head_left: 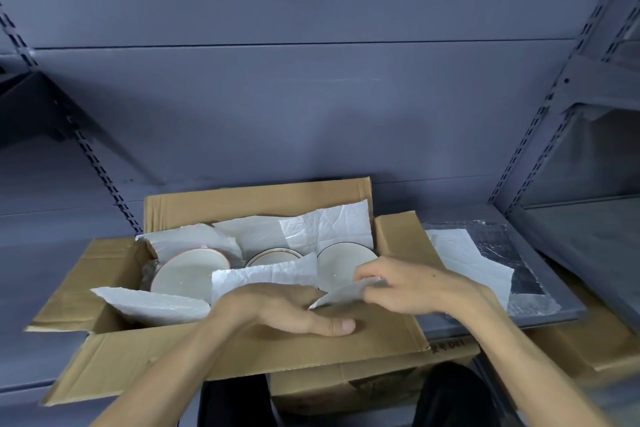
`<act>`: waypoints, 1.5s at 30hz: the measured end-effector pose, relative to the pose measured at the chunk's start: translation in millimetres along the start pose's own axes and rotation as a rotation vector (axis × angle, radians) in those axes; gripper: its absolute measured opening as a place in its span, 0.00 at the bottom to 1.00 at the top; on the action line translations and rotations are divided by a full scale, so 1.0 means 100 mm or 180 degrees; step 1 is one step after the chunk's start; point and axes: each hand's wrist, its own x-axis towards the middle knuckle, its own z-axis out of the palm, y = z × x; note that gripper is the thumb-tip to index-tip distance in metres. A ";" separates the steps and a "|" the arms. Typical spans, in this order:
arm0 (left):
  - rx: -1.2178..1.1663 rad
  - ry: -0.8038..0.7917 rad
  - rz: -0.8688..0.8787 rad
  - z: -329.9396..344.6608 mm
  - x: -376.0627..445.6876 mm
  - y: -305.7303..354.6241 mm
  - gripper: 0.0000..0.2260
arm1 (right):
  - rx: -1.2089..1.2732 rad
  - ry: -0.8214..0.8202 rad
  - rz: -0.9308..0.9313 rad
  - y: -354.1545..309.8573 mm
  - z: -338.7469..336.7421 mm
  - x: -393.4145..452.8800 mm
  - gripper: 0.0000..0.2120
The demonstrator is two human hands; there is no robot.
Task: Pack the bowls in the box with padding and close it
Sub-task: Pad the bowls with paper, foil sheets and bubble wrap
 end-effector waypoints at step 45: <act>0.1224 0.2021 0.1107 -0.38 1.34 0.96 0.14 | 0.0868 0.2349 0.2978 1.93 0.38 -0.49 0.52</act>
